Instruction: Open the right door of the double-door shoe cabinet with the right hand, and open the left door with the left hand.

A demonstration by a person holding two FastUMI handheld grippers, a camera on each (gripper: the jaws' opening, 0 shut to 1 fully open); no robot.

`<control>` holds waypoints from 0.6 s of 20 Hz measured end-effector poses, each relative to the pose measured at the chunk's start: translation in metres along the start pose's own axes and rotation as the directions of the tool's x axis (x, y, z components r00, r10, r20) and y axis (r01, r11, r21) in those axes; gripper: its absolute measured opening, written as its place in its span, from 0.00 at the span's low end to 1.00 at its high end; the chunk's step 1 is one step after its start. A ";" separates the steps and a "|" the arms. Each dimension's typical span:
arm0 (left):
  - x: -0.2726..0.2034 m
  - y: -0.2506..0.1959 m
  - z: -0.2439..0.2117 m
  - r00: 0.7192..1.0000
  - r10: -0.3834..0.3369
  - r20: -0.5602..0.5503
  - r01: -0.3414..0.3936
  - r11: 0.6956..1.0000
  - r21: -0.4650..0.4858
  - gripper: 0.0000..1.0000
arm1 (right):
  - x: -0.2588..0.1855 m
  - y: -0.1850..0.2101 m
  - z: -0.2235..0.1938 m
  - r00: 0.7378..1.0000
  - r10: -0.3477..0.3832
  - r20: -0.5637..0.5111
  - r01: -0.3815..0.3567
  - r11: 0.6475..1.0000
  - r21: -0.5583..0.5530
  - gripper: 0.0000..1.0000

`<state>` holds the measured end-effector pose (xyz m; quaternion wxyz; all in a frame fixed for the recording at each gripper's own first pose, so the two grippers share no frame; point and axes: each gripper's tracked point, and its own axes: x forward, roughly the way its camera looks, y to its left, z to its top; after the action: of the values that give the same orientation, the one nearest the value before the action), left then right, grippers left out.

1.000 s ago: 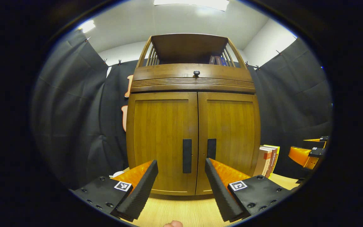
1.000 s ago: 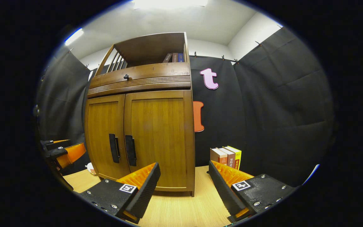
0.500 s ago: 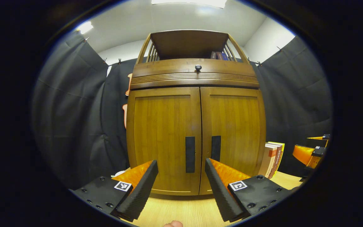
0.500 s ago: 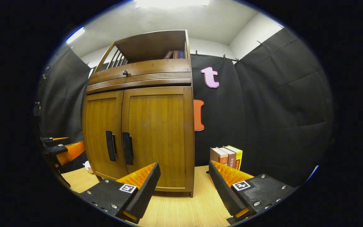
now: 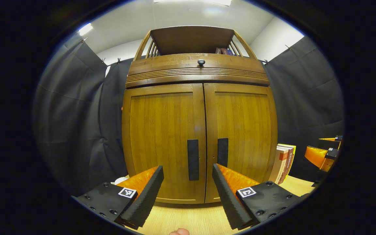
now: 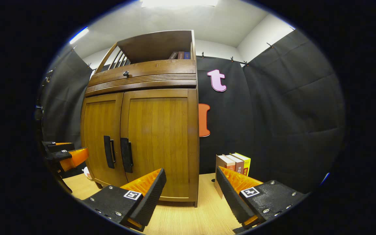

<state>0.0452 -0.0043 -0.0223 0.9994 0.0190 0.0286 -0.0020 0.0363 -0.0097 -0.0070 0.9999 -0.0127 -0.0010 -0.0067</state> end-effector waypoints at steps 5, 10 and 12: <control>0.001 0.001 -0.001 1.000 0.001 -0.003 -0.001 1.000 -0.008 0.94 | 0.005 0.010 0.000 1.000 0.020 -0.015 -0.019 1.000 0.017 0.95; 0.000 0.004 0.002 1.000 0.000 0.011 0.000 1.000 -0.006 0.94 | 0.008 0.019 0.006 1.000 0.027 -0.003 -0.027 0.999 0.022 0.94; 0.000 0.006 0.003 1.000 0.007 0.020 -0.007 1.000 -0.001 0.99 | 0.006 0.025 0.010 0.999 0.039 0.011 -0.039 0.999 0.021 0.94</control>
<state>0.0454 0.0020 -0.0186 0.9997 0.0185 0.0186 0.0014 0.0422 0.0153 0.0019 0.9999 -0.0022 -0.0061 0.0128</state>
